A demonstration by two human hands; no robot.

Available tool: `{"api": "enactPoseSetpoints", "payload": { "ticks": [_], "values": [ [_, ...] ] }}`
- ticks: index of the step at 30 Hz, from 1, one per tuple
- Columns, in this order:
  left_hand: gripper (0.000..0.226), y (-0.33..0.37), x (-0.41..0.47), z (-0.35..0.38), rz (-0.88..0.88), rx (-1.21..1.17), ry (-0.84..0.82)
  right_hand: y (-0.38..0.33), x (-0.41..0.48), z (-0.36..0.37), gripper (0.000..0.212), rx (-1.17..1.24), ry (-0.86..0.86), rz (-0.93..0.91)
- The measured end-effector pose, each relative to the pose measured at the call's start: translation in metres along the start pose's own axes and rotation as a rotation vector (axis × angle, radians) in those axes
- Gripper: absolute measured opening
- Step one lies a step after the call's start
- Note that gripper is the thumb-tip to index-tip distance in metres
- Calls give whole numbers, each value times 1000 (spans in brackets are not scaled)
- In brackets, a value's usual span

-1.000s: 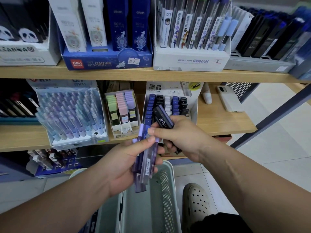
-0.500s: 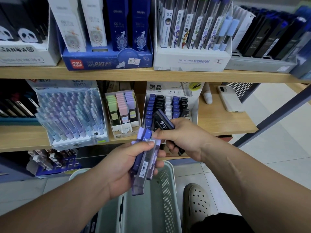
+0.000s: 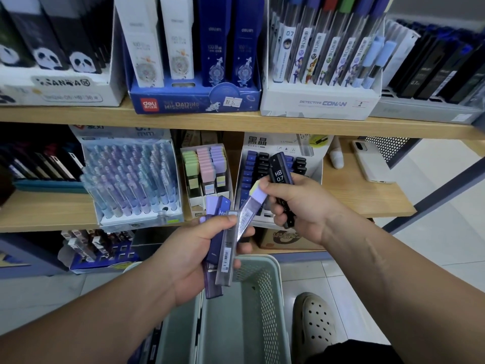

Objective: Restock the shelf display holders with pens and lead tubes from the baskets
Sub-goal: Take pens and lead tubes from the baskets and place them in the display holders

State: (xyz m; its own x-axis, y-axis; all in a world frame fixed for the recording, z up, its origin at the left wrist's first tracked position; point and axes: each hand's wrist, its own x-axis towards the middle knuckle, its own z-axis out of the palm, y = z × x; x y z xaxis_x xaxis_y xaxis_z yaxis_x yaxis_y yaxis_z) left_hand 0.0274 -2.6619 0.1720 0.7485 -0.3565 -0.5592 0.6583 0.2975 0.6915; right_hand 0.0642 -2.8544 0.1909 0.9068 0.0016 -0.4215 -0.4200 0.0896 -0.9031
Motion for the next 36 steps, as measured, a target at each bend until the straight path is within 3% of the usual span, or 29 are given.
{"api": "enactPoseSetpoints", "payload": {
  "ticks": [7,12,16,24,30,36],
  "values": [
    [24,4,1,-15,24,-39,104,-5,4,9,3,-1,-19,3],
    [19,5,2,-23,48,-24,181,-2,11,20,17,-44,42,-36],
    [27,10,5,-29,58,-62,258,-6,20,25,2,-316,95,-170],
    [23,16,6,-46,67,-91,324,-19,44,20,16,-992,350,-523],
    [23,20,2,-52,72,-82,297,-20,57,28,6,-1106,371,-688],
    [24,23,-3,-58,66,-79,265,-12,64,40,10,-1233,329,-793]
  ]
}}
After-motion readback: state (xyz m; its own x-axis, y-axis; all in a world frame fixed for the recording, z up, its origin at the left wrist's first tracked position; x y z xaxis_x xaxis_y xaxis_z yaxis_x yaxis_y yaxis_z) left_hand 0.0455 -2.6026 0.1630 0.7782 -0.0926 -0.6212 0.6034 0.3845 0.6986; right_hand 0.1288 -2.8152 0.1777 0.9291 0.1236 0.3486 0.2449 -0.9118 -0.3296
